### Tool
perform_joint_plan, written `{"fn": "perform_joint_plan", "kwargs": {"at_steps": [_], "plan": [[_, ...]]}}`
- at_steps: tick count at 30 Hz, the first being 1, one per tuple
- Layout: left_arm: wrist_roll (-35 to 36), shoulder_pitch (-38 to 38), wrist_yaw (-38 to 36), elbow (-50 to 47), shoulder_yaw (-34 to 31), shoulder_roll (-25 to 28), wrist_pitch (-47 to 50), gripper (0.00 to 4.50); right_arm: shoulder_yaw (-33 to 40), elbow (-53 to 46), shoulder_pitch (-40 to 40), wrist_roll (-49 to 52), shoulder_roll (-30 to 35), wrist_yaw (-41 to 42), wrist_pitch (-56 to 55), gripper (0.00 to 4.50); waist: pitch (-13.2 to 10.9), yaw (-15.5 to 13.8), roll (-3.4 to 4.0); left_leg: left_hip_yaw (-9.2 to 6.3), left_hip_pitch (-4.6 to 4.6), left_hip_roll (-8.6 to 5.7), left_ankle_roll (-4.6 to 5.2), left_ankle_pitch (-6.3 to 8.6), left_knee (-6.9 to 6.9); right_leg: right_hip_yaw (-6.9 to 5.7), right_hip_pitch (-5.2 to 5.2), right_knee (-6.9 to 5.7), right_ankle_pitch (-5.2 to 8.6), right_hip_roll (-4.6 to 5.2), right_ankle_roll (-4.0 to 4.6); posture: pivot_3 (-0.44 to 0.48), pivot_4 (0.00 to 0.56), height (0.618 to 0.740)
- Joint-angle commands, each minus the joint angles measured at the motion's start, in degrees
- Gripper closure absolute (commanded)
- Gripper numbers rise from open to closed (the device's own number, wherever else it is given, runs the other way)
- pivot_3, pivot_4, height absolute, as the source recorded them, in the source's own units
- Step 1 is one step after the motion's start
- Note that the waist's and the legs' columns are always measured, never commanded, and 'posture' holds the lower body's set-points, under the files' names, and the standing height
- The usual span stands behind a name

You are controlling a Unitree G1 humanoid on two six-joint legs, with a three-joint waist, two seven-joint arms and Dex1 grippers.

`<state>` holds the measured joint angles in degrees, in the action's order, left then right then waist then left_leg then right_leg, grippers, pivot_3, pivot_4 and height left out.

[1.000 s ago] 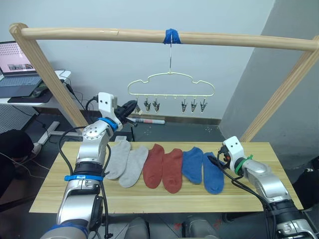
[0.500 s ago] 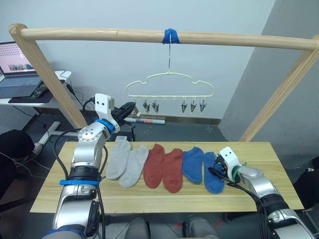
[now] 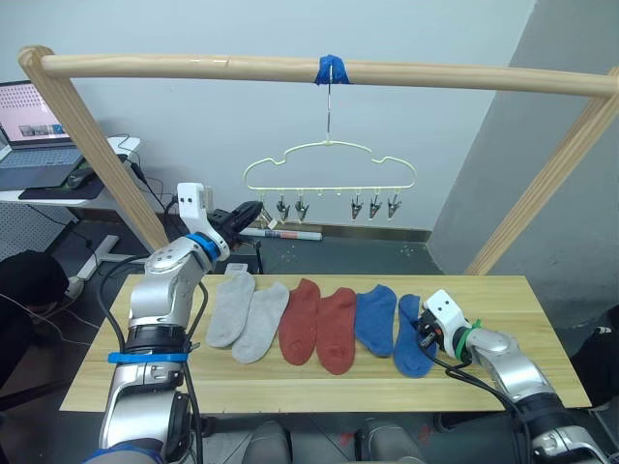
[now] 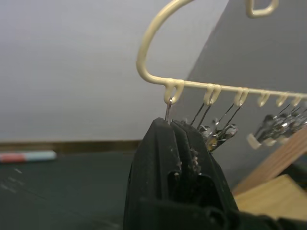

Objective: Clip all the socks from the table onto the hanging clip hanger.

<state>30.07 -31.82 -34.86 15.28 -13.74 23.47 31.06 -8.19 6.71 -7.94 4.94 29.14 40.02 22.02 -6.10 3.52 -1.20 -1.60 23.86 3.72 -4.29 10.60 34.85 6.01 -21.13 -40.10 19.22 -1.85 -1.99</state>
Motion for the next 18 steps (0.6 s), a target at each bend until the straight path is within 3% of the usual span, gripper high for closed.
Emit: {"fn": "perform_joint_plan", "kwargs": {"at_steps": [1,4,8,12,18], "plan": [[9.59,-1.82,0.71,-1.23,-6.01,1.49,13.13,4.5,0.84,-17.68,-1.55,8.8,0.96,5.04,11.25,4.46,0.0,0.15,0.0,-0.04,-0.01,0.02,0.0,0.0,0.0,-0.03,0.01,-0.01,0.0,-0.04,0.0,0.036,0.105,0.74],[15.25,-3.45,1.15,-0.84,-9.32,2.63,21.0,4.5,-0.28,-25.91,-6.41,16.88,-3.28,4.7,22.53,4.46,-0.02,0.53,-0.03,-0.19,-0.01,0.08,0.0,0.0,0.0,-0.12,0.0,-0.06,0.0,-0.12,0.0,0.033,0.102,0.74],[18.98,-4.5,2.16,-1.92,-11.24,2.84,25.79,4.5,-1.72,-26.62,-11.44,21.13,-9.33,2.18,29.31,4.46,-0.02,-0.31,-0.06,-0.38,0.07,0.03,-0.01,-0.01,0.0,-0.3,0.03,0.01,0.0,-0.1,0.0,0.031,0.096,0.74],[21.36,-3.92,2.38,-4.9,-11.27,2.49,28.28,4.5,-2.17,-16.84,-19.49,22.78,-20.15,-1.49,30.95,4.46,-0.08,-0.52,-0.15,-0.39,0.16,0.01,-0.02,-0.01,0.0,-0.33,-0.01,0.08,0.0,-0.05,0.02,0.039,0.09,0.74],[23.97,-2.85,4.34,-8.53,-12.18,0.87,29.89,4.5,-0.9,-9.93,-25.33,23.38,-24.24,-1.48,30.43,4.46,-0.08,-1.78,-0.16,-0.43,0.28,0.0,-0.03,-0.01,0.0,-0.41,-0.08,0.1,-0.03,-0.01,0.06,0.064,0.086,0.74]]}}
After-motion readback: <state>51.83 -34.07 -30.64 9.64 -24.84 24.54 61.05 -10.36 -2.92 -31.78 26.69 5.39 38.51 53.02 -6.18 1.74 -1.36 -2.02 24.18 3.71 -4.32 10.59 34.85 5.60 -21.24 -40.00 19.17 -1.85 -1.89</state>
